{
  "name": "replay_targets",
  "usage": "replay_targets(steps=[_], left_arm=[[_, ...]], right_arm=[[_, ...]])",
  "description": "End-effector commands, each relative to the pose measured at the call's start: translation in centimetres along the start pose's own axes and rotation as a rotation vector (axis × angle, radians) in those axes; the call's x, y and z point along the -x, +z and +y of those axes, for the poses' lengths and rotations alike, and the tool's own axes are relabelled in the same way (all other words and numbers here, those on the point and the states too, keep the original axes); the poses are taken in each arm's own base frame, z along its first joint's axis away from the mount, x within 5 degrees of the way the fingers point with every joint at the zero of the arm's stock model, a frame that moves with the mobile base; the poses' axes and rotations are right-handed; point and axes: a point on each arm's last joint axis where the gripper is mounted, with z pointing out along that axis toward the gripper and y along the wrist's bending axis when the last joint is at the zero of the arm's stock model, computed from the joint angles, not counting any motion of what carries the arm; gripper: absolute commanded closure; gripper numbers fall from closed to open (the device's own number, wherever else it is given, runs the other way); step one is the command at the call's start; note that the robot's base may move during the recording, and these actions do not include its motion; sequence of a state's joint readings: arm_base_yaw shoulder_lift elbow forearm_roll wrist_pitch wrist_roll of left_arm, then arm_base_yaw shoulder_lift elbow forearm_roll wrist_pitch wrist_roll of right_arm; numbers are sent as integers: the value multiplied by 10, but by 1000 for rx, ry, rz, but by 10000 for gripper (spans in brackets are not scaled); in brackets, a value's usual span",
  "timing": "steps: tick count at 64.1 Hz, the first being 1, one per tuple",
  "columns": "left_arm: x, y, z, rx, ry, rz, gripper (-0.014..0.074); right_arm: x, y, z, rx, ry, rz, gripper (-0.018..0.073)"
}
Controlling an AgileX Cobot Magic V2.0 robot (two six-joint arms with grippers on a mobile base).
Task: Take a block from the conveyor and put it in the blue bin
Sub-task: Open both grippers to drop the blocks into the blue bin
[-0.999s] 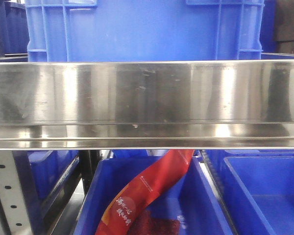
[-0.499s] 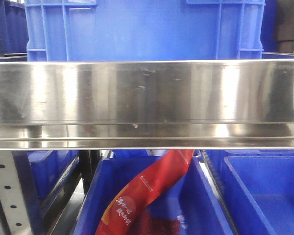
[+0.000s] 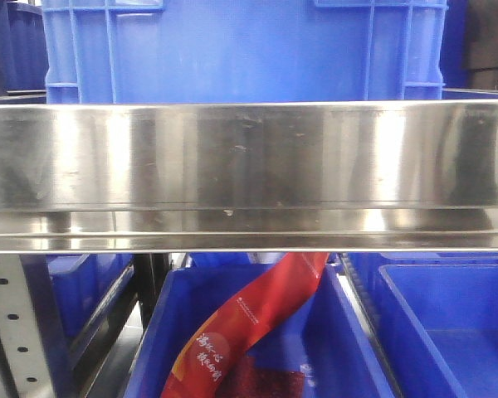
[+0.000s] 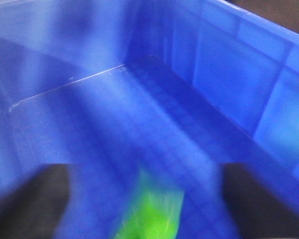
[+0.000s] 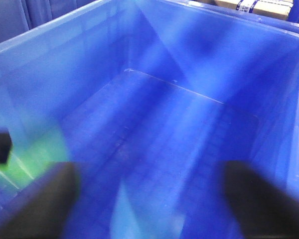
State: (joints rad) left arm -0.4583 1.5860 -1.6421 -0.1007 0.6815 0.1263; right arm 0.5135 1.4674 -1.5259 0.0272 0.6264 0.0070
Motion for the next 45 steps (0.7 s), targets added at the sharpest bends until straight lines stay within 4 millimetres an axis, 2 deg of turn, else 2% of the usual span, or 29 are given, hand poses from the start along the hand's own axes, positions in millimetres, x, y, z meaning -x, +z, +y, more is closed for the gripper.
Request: replay_targets(steps=[1,4,9,15,22,27,35,41,45], left_arm=[[6,-8,-3,-12,-14,-33,-11],[6,-13,-3,-14,-13,-30,-5],[7,-22,-4,-15,-12,-32,14],[9,-37,-5,-19,-9,-27,62],[11,-61,-7,-22,-5,-40,210],[11,-79,-8,-25,-1,-35,398],[5,-107,-11,-32,4,-12,708],[-5,-123,-13,-42,-3,-15,707],[-16,-135,-14,-40,-4,-31,707]], right_arm=[[6,-9,0,0,-8,-33,0],[7,-14,0,0,-9,-35,25],[8,-26,1,1,-9,-42,118],[11,-46,1,2,-10,-52,323],[12,-70,2,3,-11,-64,573],[13,-88,2,4,-11,-78,728],[8,-114,2,5,-12,-135,720],[-3,-131,2,5,-12,-182,721],[-17,-141,2,5,-12,-203,721]])
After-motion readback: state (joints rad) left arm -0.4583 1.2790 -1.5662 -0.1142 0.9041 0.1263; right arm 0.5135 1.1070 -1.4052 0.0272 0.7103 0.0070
